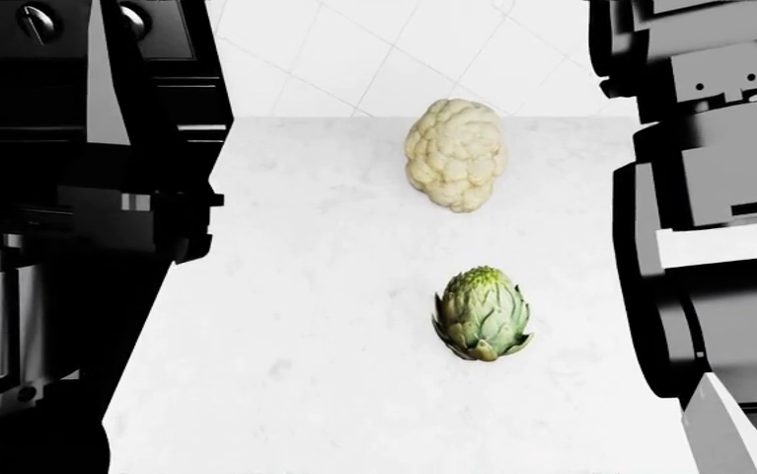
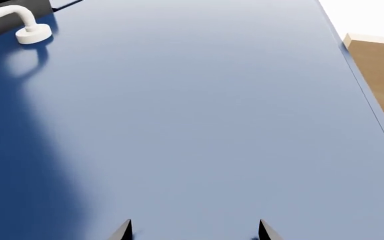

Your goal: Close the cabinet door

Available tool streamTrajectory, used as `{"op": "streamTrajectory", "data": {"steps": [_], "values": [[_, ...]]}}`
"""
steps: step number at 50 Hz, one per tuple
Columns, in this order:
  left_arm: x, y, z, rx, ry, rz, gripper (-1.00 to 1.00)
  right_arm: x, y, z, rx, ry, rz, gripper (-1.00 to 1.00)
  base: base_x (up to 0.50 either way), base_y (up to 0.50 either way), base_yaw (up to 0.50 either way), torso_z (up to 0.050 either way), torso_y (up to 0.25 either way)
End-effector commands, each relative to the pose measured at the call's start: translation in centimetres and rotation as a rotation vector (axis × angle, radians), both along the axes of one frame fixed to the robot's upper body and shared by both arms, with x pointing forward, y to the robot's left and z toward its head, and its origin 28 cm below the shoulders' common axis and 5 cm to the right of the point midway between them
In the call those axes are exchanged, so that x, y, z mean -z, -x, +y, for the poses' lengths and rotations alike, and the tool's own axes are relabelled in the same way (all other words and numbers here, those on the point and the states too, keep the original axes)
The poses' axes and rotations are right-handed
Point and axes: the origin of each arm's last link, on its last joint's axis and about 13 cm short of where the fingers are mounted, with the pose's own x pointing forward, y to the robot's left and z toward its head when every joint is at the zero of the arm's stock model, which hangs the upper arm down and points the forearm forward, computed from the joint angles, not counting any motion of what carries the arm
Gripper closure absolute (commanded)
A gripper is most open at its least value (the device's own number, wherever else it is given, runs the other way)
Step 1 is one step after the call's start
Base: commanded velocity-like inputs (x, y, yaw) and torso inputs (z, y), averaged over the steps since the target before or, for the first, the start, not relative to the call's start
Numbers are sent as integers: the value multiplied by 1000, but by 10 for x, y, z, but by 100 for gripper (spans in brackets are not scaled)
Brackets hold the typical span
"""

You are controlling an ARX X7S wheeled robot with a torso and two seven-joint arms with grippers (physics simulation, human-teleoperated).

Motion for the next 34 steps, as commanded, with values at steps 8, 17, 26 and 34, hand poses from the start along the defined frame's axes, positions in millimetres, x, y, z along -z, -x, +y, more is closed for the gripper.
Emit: {"op": "streamTrajectory", "data": {"steps": [8,17,26,34], "values": [[-1,-1,1,7,29,11,-100,113,-63,-8,163,216,565,-100,3,3,5,12,-138],[-1,0,1,9,34,9,-100,117,-65,-2,144,291,628,-100,4,3,5,0,-3],[-1,0,2,9,37,10,-100,130,-67,2,136,343,703,-100,1,1,2,0,-6],[-1,0,2,9,36,10,-100,133,-67,2,146,368,729,-100,0,0,0,0,-7]]}}
